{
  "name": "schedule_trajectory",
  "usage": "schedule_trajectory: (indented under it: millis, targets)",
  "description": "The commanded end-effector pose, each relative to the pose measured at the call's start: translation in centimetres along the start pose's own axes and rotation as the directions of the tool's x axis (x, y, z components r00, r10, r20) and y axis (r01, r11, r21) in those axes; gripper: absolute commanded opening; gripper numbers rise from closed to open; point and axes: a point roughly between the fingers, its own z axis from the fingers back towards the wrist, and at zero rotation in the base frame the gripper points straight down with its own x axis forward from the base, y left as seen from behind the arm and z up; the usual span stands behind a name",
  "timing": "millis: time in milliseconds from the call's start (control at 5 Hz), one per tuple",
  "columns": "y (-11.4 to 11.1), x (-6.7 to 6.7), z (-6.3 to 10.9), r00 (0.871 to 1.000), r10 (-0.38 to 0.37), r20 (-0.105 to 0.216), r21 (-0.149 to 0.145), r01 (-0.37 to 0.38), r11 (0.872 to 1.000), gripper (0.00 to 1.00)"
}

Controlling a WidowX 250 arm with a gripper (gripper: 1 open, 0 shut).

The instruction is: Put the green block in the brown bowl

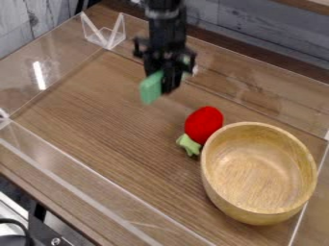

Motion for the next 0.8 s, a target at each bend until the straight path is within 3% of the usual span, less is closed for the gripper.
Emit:
schedule_trajectory:
  millis: [0,200,400,600]
  targets:
    - [-2.8,0.4,4.0,0.995,-0.014,0.095,-0.005,0.014,1.0,0.0]
    - [-6.8,0.3,4.1,0.994,-0.063,0.094,-0.022,0.065,0.998,0.0]
    - [-11.0,0.1,2.9,0.989,-0.123,0.08,-0.03,0.126,0.992,0.0]
    - [-13.9,-0.9,1.6,0.981,-0.181,0.066,-0.034,0.184,0.982,0.0]
